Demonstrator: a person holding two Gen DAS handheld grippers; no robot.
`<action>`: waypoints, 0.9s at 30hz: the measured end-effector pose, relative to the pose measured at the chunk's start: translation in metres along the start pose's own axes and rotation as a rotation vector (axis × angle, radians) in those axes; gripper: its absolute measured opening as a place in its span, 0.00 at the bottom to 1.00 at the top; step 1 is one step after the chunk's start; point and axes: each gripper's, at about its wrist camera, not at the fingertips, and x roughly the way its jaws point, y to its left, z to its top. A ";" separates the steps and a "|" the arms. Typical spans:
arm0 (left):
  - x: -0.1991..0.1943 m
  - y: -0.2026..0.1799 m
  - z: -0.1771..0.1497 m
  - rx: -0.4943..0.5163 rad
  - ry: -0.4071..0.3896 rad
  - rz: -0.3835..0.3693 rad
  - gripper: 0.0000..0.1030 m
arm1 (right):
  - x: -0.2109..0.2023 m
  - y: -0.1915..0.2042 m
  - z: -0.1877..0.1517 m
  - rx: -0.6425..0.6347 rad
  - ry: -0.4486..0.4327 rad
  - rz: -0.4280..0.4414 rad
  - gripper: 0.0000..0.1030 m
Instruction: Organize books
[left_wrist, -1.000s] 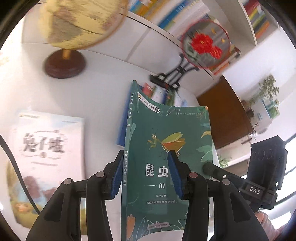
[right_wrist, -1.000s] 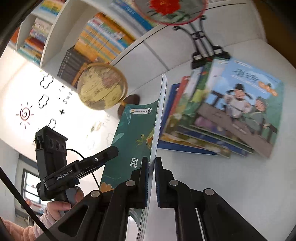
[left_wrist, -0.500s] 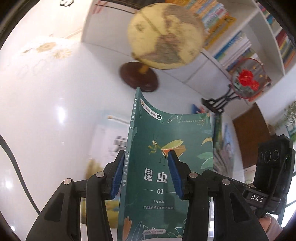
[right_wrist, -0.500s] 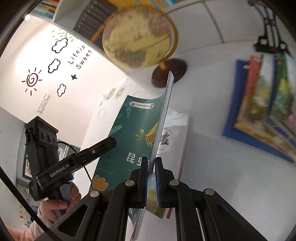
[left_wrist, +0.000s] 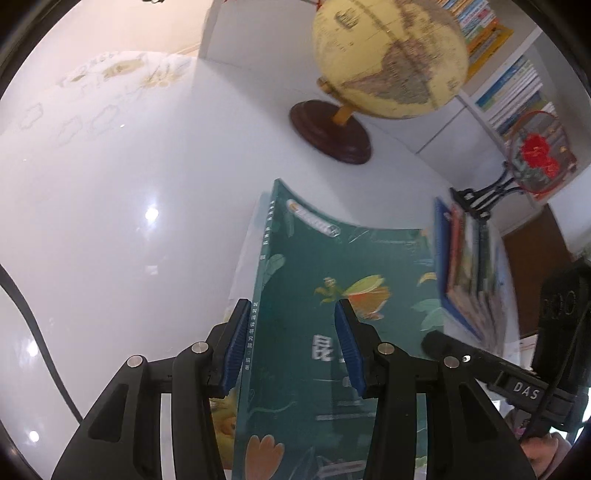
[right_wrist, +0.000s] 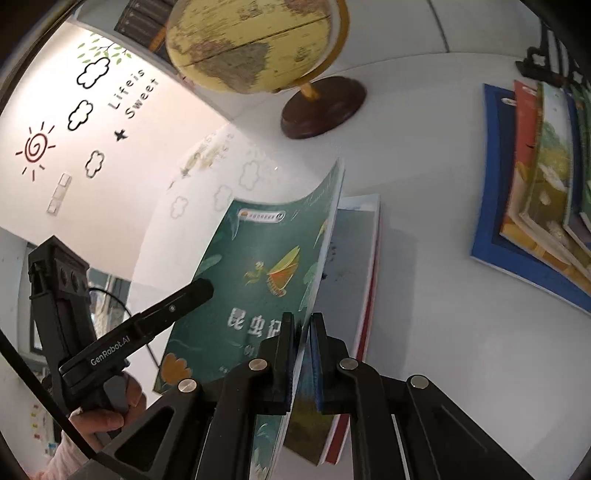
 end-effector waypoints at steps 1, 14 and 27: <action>0.002 0.001 0.001 -0.002 0.006 0.032 0.41 | 0.001 -0.002 0.001 0.011 -0.002 -0.009 0.11; 0.000 -0.019 0.010 0.040 0.025 0.112 0.48 | -0.020 -0.035 -0.003 0.074 -0.031 -0.048 0.50; 0.037 -0.200 0.017 0.394 0.069 -0.113 0.48 | -0.148 -0.155 -0.029 0.279 -0.359 -0.156 0.53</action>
